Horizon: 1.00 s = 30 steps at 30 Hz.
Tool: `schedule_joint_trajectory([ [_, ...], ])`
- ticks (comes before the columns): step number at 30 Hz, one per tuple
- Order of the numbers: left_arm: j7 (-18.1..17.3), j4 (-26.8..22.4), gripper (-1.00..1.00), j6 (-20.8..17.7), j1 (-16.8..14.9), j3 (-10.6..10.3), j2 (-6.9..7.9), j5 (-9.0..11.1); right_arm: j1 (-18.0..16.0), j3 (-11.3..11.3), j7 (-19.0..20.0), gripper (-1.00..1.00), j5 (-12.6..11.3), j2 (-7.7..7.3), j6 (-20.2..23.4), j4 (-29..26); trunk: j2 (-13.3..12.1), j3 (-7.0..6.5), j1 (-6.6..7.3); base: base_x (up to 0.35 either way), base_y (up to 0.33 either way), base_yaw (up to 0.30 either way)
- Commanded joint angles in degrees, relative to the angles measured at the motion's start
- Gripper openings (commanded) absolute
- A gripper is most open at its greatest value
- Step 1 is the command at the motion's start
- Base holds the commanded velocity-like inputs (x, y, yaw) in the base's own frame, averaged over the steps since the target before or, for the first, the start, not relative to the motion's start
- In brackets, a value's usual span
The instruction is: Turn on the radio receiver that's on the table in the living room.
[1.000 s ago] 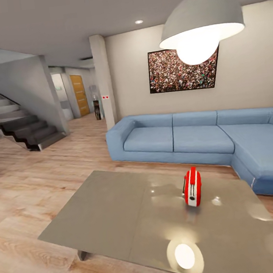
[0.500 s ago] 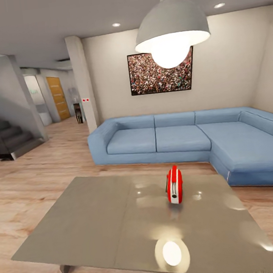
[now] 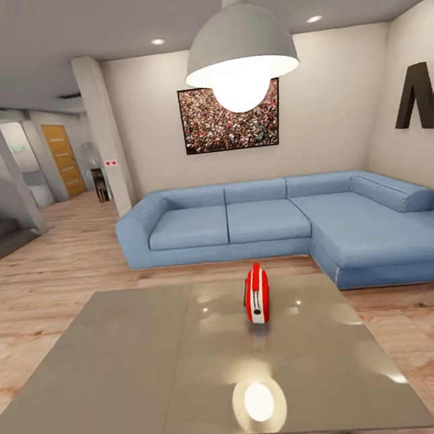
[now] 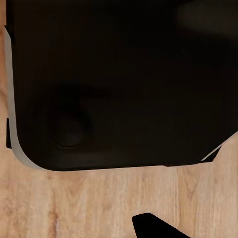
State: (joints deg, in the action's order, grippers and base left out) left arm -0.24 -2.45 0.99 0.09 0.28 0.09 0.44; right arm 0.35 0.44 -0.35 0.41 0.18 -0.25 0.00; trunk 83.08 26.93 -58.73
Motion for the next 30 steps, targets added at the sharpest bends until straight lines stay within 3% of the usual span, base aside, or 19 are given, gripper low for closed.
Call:
schedule_joint_trajectory([
  [1,0.0,0.0,1.0,0.0,0.0,0.0,0.01,0.0,0.0,0.0,0.0,1.0,0.0,0.0,0.0,0.0,0.0,0.0,0.0,0.2,0.055,-0.017],
  [20,0.0,0.0,1.0,0.0,0.0,0.0,0.0,0.0,0.0,0.0,0.0,1.0,0.0,0.0,0.1,0.0,0.0,0.0,0.0,0.295,0.109,-0.003],
  [30,0.0,0.0,1.0,0.0,0.0,0.0,0.0,0.0,0.0,0.0,0.0,1.0,0.0,0.0,0.1,0.0,0.0,0.0,0.0,0.312,0.019,0.0],
])
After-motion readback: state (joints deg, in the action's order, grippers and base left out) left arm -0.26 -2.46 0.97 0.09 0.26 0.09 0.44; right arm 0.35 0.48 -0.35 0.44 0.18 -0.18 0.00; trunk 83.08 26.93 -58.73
